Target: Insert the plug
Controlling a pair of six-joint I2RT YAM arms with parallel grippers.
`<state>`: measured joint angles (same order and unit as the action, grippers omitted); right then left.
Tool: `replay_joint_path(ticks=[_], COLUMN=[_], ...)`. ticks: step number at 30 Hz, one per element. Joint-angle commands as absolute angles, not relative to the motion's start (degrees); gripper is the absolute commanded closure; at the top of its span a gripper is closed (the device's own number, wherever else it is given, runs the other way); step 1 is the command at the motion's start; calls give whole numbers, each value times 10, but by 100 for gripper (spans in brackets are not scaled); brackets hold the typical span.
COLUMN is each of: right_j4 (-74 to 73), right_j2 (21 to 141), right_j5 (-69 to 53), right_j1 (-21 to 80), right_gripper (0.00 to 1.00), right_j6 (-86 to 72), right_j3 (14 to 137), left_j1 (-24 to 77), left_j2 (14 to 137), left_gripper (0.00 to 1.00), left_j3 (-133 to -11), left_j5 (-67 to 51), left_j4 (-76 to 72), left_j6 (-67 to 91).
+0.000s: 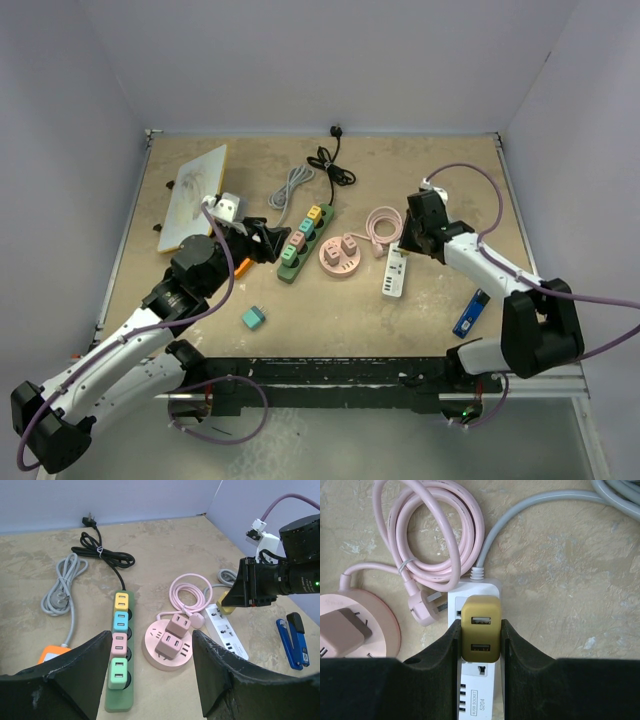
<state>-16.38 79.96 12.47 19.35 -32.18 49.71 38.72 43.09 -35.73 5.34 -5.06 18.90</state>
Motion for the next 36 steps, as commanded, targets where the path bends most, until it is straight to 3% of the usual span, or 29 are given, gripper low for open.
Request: replay_joint_path(ticks=[1, 11, 36], right_j4=[-153, -145, -258], right_j2=[798, 805, 982], right_j5=[75, 111, 341], right_j1=[212, 220, 326], right_gripper=[100, 100, 100], right_j6=[-312, -327, -520], right_j3=[473, 460, 508], left_j1=[388, 388, 388], left_j2=[430, 431, 435], left_gripper=[38, 38, 38], left_j3=[-356, -355, -356], left_j5=[49, 49, 54], left_j4=[-78, -76, -74], left_j6=[183, 183, 180])
